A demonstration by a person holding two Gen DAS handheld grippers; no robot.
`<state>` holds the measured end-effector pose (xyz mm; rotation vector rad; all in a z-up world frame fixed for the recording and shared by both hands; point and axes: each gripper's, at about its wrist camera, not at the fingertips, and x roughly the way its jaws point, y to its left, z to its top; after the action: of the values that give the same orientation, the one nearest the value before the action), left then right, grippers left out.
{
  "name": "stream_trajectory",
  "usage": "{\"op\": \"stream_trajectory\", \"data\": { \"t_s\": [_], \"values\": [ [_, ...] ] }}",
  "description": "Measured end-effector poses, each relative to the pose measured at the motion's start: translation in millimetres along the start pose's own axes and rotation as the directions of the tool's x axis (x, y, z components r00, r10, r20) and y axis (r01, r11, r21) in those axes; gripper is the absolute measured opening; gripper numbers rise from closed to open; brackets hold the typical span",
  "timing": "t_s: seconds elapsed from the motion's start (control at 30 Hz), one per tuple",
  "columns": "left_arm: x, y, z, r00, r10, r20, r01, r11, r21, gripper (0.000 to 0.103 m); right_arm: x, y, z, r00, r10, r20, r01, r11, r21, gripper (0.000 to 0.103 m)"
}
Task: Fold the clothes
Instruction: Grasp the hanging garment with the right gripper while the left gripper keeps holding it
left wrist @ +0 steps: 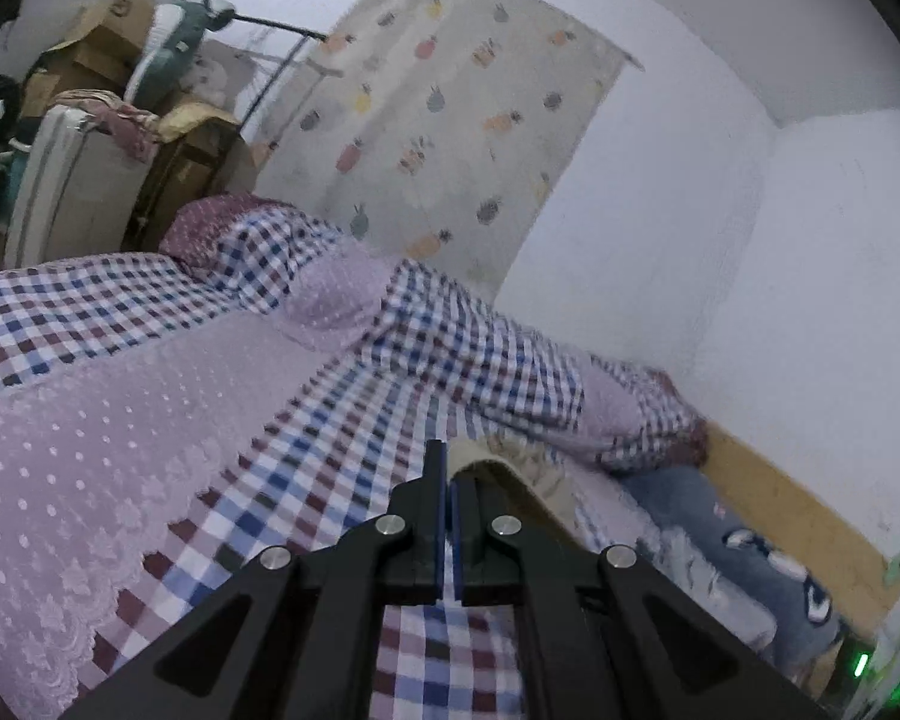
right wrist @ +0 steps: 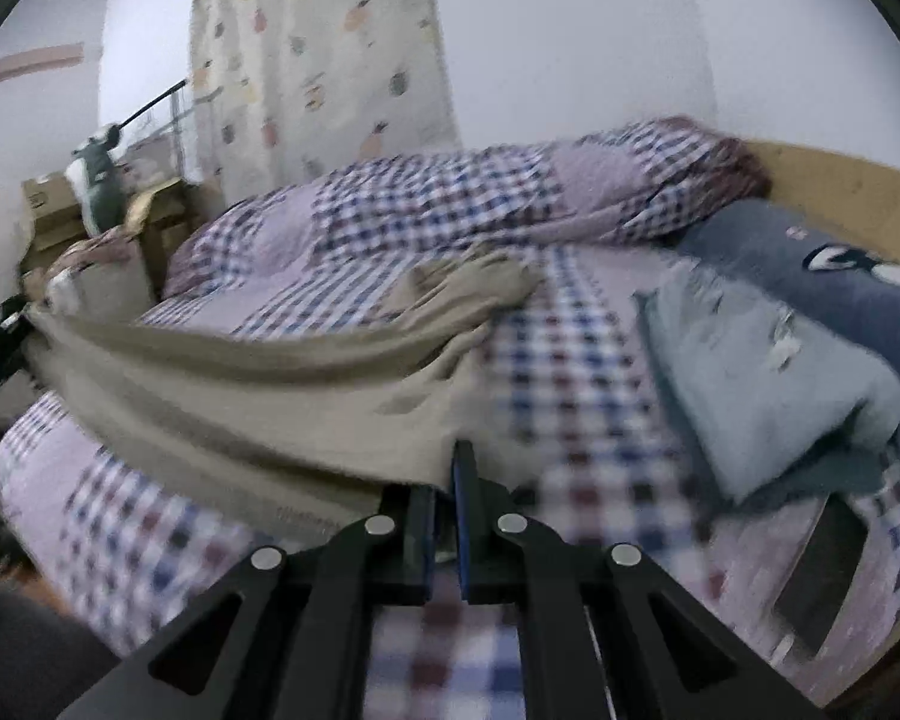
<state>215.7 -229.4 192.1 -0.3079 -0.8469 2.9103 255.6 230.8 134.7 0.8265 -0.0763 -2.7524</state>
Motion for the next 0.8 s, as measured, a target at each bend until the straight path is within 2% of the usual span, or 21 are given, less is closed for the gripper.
{"op": "stream_trajectory", "data": {
  "t_s": [0.1, 0.17, 0.23, 0.33, 0.4, 0.43, 0.47, 0.5, 0.6, 0.7, 0.8],
  "values": [
    [-11, -4, 29, 0.998, -0.028, 0.048, 0.029, 1.0, -0.009, 0.0, 7, 33, -21, 0.994, 0.088, -0.062, -0.089, 0.996, -0.013, 0.003],
    [-17, -17, 47, 0.995, -0.073, 0.064, 0.073, 0.997, 0.009, 0.0, 13, 56, -35, 0.984, 0.146, -0.103, -0.149, 0.989, -0.02, 0.003],
    [-21, -33, 62, 0.99, -0.125, 0.058, 0.123, 0.992, 0.037, 0.0, 24, 88, -45, 0.962, 0.222, -0.162, -0.23, 0.973, -0.03, 0.004],
    [-24, -56, 78, 0.978, -0.206, 0.03, 0.203, 0.976, 0.08, 0.0, 23, 121, -56, 0.936, 0.268, -0.226, -0.297, 0.949, -0.104, 0.009],
    [-24, -70, 74, 0.972, -0.235, -0.012, 0.234, 0.964, 0.122, 0.0, 17, 139, -61, 0.922, 0.292, -0.255, -0.337, 0.929, -0.152, 0.012],
    [-25, -76, 68, 0.966, -0.255, -0.036, 0.257, 0.957, 0.136, 0.0, 10, 140, -61, 0.91, 0.322, -0.261, -0.369, 0.916, -0.156, 0.024],
    [-27, -82, 62, 0.96, -0.275, -0.061, 0.281, 0.948, 0.147, 0.0, 1, 136, -59, 0.905, 0.338, -0.257, -0.383, 0.911, -0.15, 0.046],
    [-28, -89, 56, 0.952, -0.295, -0.086, 0.305, 0.939, 0.158, 0.0, -8, 133, -57, 0.901, 0.352, -0.252, -0.395, 0.907, -0.144, 0.054],
    [-31, -109, 33, 0.925, -0.342, -0.166, 0.37, 0.911, 0.182, 0.0, -43, 110, -41, 0.887, 0.421, -0.187, -0.444, 0.89, -0.102, 0.056],
    [-29, -137, 2, 0.891, -0.363, -0.271, 0.421, 0.885, 0.197, 0.0, -72, 91, -11, 0.922, 0.381, -0.07, -0.386, 0.92, -0.072, 0.062],
    [-25, -161, -25, 0.837, -0.386, -0.388, 0.488, 0.847, 0.21, 0.0, -90, 92, 6, 0.941, 0.336, 0.032, -0.333, 0.94, -0.078, 0.065]
  ]
}}
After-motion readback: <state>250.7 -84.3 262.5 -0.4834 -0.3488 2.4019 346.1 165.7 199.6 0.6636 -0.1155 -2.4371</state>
